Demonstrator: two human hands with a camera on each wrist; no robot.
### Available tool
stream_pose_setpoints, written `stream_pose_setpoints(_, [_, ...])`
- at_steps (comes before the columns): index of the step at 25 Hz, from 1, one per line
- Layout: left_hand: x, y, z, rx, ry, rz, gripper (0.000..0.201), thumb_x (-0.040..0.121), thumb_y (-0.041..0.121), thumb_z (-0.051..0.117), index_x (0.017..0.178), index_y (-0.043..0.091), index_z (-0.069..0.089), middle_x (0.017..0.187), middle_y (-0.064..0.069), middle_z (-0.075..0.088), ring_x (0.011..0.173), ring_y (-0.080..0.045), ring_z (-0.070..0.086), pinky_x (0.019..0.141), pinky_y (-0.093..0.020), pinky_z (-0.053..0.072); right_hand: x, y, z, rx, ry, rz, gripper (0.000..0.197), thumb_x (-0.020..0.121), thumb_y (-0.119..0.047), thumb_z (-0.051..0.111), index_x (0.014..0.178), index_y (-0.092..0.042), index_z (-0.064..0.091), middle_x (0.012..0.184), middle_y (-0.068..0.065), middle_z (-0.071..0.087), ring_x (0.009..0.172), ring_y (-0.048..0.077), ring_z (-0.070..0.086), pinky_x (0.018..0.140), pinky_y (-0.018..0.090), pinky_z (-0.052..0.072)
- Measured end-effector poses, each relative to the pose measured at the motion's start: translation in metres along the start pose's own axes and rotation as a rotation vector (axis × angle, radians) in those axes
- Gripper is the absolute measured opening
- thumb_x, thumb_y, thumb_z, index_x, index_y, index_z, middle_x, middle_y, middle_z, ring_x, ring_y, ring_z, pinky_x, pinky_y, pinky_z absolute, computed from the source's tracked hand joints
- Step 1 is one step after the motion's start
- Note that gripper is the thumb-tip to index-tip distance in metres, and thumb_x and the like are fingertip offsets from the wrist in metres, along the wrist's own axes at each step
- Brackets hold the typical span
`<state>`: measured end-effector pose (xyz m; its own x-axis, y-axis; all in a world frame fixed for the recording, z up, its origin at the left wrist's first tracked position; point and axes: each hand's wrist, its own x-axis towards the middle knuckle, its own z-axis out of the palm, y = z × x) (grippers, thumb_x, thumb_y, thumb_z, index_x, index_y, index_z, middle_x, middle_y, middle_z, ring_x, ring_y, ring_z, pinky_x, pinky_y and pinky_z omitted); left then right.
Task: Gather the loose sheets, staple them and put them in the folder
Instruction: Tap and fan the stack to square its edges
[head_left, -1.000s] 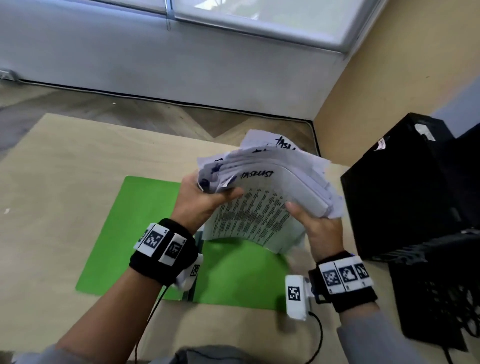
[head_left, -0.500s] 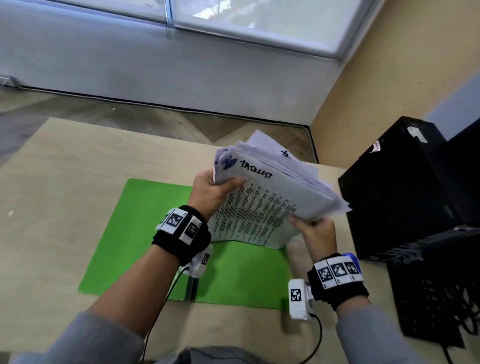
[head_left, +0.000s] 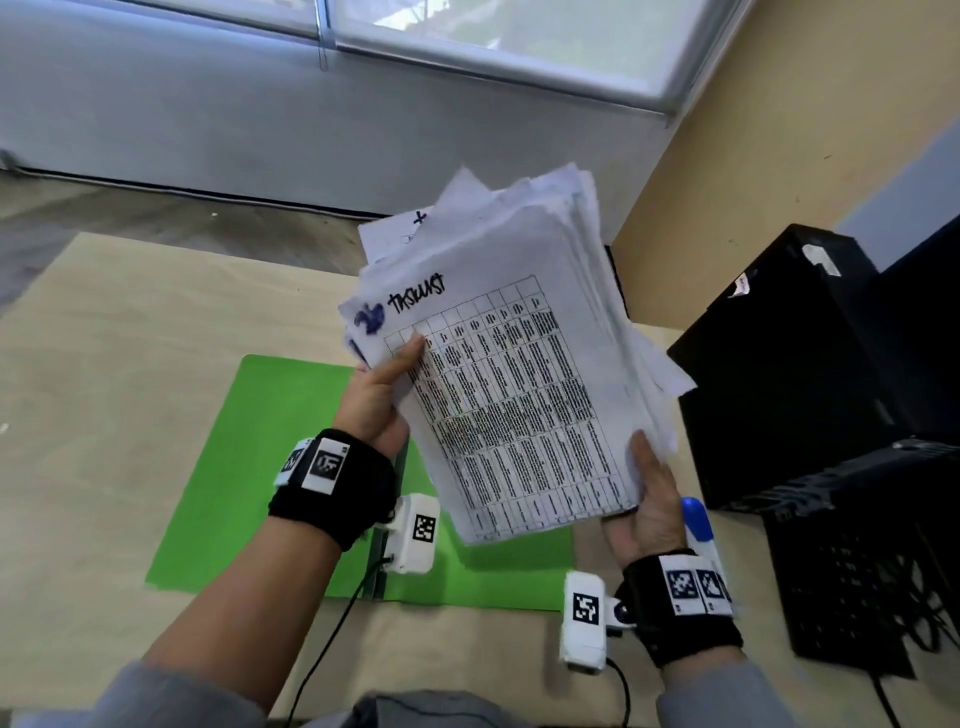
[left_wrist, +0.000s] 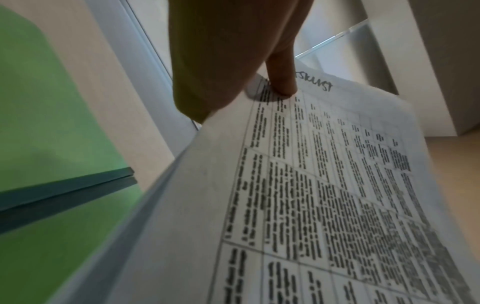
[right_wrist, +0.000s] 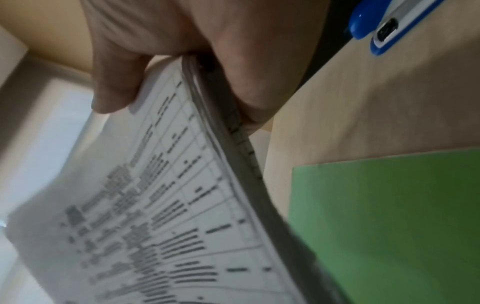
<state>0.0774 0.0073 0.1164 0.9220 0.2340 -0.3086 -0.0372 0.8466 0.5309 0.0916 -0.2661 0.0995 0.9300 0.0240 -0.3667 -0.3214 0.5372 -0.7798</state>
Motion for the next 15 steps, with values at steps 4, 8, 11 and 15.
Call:
stream_pose_setpoints(4, [0.001,-0.010,-0.007,-0.126,0.036,-0.093,0.034,0.093,0.020,0.055,0.122,0.004,0.061,0.133,-0.020,0.058,0.119,-0.031,0.060,0.103,-0.048,0.047,-0.013,-0.009,0.018,0.108,-0.174,-0.057,0.093,0.065,-0.025,0.088,0.144,-0.007,0.044,0.137,0.018,0.059,0.124,0.035,0.059,0.097,0.053,0.051])
stream_pose_setpoints(8, [0.001,-0.015,-0.003,0.020,0.058,-0.134,0.022,0.081,0.012,0.065,0.100,0.002,0.071,0.100,-0.014,0.075,0.089,-0.024,0.073,0.088,-0.041,0.057,-0.009,0.005,0.027,-0.229,0.086,-0.191,0.072,0.073,-0.010,0.083,0.134,0.008,0.050,0.126,0.020,0.065,0.111,0.033,0.067,0.092,0.053,0.055])
stream_pose_setpoints(11, [0.007,0.008,-0.016,0.227,0.136,-0.007,0.034,0.078,0.006,0.071,0.110,0.001,0.059,0.097,-0.014,0.072,0.069,-0.021,0.073,0.065,-0.032,0.061,-0.005,-0.022,0.023,-0.351,0.081,-0.312,0.055,0.074,-0.007,0.082,0.122,0.005,0.061,0.109,0.004,0.075,0.102,0.019,0.072,0.086,0.033,0.059])
stream_pose_setpoints(15, [0.006,0.037,-0.022,0.699,0.035,0.122,0.055,0.074,0.007,0.077,0.123,0.007,0.053,0.111,-0.010,0.072,0.091,-0.021,0.073,0.077,-0.033,0.060,-0.006,-0.049,0.014,-0.488,-0.036,-0.432,0.037,0.080,0.015,0.068,0.115,0.005,0.062,0.084,-0.017,0.077,0.082,0.000,0.072,0.075,0.016,0.056])
